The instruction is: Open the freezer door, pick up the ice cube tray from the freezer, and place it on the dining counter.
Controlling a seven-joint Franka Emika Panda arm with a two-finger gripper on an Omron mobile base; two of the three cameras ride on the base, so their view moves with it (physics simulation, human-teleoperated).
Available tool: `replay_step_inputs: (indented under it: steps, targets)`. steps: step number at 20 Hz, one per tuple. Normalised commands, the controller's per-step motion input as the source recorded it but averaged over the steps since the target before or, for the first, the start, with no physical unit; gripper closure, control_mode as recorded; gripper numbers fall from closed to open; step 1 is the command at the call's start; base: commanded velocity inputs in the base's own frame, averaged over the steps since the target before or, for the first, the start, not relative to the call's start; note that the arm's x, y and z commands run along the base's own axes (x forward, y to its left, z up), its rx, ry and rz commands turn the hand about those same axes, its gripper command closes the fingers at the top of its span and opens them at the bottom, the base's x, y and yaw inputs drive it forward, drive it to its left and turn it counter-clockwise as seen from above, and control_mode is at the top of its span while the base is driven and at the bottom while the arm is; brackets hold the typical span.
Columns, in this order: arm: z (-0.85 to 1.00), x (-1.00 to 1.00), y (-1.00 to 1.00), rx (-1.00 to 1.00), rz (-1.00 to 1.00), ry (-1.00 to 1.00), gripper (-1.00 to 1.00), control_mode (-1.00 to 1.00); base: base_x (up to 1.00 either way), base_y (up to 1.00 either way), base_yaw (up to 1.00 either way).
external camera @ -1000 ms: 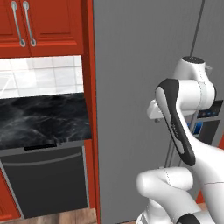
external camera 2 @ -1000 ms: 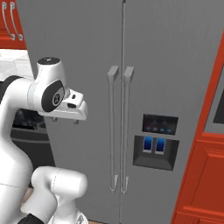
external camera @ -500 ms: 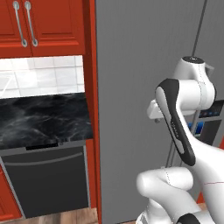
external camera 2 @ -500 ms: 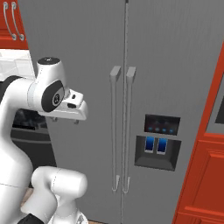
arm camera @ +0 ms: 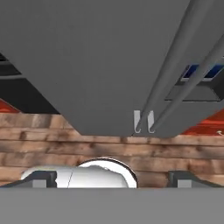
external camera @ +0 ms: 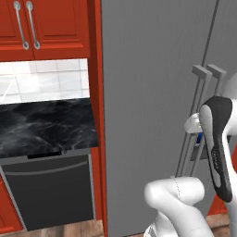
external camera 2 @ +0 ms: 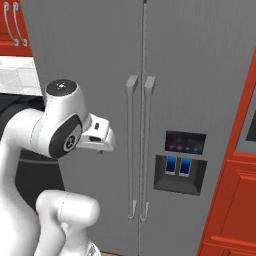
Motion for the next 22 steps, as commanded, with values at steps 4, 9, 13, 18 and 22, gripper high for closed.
replay_step_inputs:
  steps: [4, 9, 13, 18, 22]
  targets:
    - [0.0, -0.42, -0.63, 0.0, 0.0, -0.34, -1.0, -1.0, 0.0, 0.0, 0.0]
    - [0.0, -0.02, -0.54, 0.0, 0.0, -0.32, -1.0, -1.0, 0.0, 0.0, 0.0]
    - [0.0, 0.01, -0.52, 0.0, 0.0, -0.21, -1.0, -1.0, 0.0, 0.0, 0.0]
    - [0.03, 0.1, -0.44, 0.0, 0.0, -0.14, -1.0, -1.0, 0.0, 0.0, 0.0]
    - [0.0, 0.12, -0.41, 0.0, 0.0, -0.13, -1.0, -1.0, 0.0, 0.0, 0.0]
